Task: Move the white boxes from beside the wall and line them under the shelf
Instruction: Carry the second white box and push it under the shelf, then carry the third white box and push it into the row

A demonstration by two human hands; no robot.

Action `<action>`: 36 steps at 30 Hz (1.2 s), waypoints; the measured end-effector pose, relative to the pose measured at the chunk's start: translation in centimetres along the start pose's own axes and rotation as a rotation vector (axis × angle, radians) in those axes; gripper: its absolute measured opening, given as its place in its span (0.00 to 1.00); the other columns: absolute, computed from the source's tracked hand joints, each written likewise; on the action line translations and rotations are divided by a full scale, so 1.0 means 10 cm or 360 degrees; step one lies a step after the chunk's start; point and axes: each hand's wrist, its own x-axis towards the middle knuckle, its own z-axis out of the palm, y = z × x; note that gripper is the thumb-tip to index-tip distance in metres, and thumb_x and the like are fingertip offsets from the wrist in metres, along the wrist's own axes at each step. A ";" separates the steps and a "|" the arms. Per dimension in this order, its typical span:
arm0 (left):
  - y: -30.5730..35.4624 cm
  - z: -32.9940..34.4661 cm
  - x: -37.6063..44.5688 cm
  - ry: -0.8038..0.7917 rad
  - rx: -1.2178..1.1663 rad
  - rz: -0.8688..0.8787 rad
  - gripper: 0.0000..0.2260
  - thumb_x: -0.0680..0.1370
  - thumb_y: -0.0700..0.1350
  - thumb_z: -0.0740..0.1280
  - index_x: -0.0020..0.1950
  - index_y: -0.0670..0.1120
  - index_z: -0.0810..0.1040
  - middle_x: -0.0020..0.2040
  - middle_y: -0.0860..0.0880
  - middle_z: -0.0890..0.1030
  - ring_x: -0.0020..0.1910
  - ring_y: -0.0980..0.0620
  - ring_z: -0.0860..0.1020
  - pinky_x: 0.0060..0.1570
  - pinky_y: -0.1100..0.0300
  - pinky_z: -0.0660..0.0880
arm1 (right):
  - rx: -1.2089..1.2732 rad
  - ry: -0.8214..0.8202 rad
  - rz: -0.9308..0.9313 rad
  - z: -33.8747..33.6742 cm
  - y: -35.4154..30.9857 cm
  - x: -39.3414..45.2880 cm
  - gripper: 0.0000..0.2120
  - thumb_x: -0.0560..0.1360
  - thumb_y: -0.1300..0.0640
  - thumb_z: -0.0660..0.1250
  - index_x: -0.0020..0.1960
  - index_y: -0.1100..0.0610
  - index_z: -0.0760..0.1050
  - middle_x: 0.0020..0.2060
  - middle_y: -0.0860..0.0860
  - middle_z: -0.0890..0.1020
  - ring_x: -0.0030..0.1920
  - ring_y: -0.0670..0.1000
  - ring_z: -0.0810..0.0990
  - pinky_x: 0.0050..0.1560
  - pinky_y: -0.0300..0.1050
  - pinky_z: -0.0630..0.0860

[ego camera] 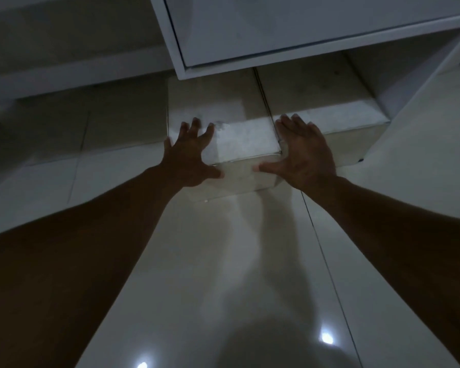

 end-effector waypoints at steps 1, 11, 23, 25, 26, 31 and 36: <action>-0.01 0.00 0.01 0.0010 -0.0003 -0.0002 0.49 0.71 0.63 0.71 0.80 0.54 0.42 0.80 0.47 0.38 0.78 0.45 0.37 0.74 0.38 0.40 | -0.0009 0.0049 0.0015 0.03 -0.01 0.00 0.52 0.66 0.26 0.65 0.78 0.56 0.56 0.77 0.52 0.59 0.77 0.52 0.53 0.77 0.51 0.48; -0.06 0.00 0.15 0.0080 0.0042 0.0014 0.48 0.72 0.64 0.69 0.80 0.54 0.41 0.80 0.48 0.37 0.78 0.47 0.36 0.73 0.39 0.38 | 0.0061 0.0290 0.0181 0.20 -0.08 0.03 0.46 0.68 0.28 0.65 0.76 0.55 0.62 0.76 0.51 0.64 0.76 0.51 0.56 0.76 0.50 0.49; -0.08 -0.01 0.13 0.0076 0.0065 0.0050 0.49 0.71 0.65 0.69 0.80 0.54 0.41 0.80 0.47 0.38 0.78 0.45 0.38 0.74 0.39 0.39 | 0.0085 0.0194 0.0153 0.16 -0.06 0.02 0.47 0.69 0.29 0.65 0.77 0.55 0.58 0.77 0.51 0.61 0.77 0.51 0.54 0.77 0.51 0.48; -0.04 -0.03 0.08 0.0019 0.0053 0.0031 0.50 0.70 0.66 0.70 0.80 0.54 0.41 0.80 0.47 0.39 0.78 0.45 0.39 0.73 0.39 0.39 | 0.0072 0.0076 0.0117 0.09 -0.04 0.01 0.46 0.70 0.30 0.66 0.77 0.55 0.58 0.77 0.52 0.60 0.77 0.52 0.54 0.76 0.53 0.49; 0.01 -0.04 0.04 0.0016 0.0049 0.0028 0.50 0.70 0.66 0.70 0.80 0.54 0.42 0.80 0.47 0.41 0.78 0.45 0.41 0.73 0.38 0.41 | 0.0085 0.0020 0.0094 0.03 -0.05 0.00 0.43 0.71 0.33 0.67 0.77 0.55 0.59 0.76 0.52 0.61 0.77 0.53 0.55 0.76 0.53 0.51; 0.44 -0.19 -0.26 0.0350 -0.0236 0.0059 0.35 0.73 0.59 0.70 0.77 0.50 0.63 0.72 0.47 0.70 0.69 0.45 0.69 0.67 0.48 0.69 | 0.0276 0.0185 0.0076 -0.36 -0.20 -0.19 0.24 0.78 0.50 0.65 0.71 0.55 0.70 0.68 0.55 0.74 0.68 0.54 0.71 0.69 0.53 0.67; 0.81 -0.51 -0.59 0.0513 -0.0261 0.0165 0.21 0.75 0.56 0.65 0.66 0.50 0.76 0.59 0.47 0.79 0.60 0.46 0.77 0.59 0.53 0.74 | 0.0254 0.0220 0.0167 -0.73 -0.16 -0.54 0.23 0.78 0.51 0.62 0.71 0.57 0.71 0.66 0.56 0.76 0.66 0.55 0.73 0.66 0.54 0.69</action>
